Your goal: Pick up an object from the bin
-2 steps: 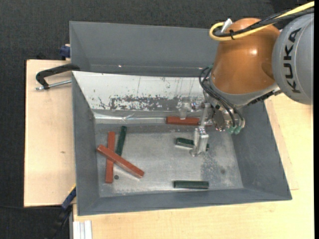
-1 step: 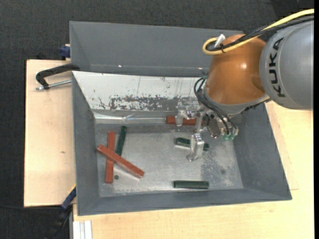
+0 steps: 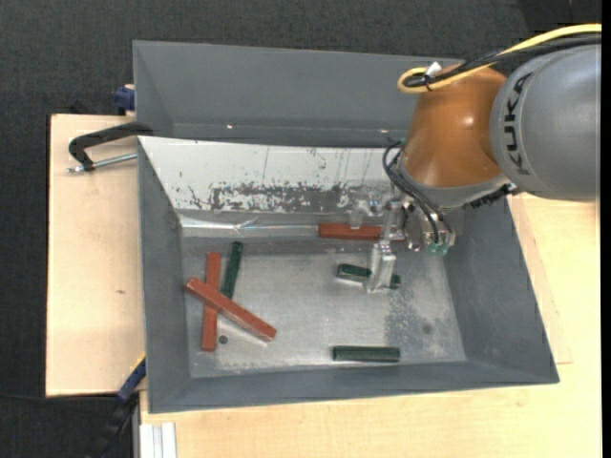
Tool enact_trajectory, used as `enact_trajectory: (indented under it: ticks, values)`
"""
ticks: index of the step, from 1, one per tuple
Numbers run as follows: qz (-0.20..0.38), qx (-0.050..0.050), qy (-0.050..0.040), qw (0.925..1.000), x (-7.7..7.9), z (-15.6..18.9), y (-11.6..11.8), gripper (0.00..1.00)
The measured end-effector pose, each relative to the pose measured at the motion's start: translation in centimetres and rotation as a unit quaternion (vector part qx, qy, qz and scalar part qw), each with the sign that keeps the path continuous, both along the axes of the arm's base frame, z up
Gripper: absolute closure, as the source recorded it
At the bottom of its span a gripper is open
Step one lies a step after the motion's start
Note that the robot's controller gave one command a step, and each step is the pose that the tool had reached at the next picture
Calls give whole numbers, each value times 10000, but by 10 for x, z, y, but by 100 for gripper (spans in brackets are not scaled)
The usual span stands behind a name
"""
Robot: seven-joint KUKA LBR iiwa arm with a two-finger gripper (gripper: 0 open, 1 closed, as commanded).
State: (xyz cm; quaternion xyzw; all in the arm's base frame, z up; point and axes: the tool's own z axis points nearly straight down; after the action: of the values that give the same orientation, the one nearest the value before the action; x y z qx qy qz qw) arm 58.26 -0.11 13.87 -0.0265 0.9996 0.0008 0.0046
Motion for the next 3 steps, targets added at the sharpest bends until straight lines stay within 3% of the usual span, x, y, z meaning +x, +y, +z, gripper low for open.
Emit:
enact_trajectory:
  ticks: [1,2,3]
  values:
    - [500,-8,24,9987,-14,-36,-21,0]
    - [755,-9,37,9971,-29,-68,-30,100]
    - [757,-9,37,9971,-29,-68,-30,100]
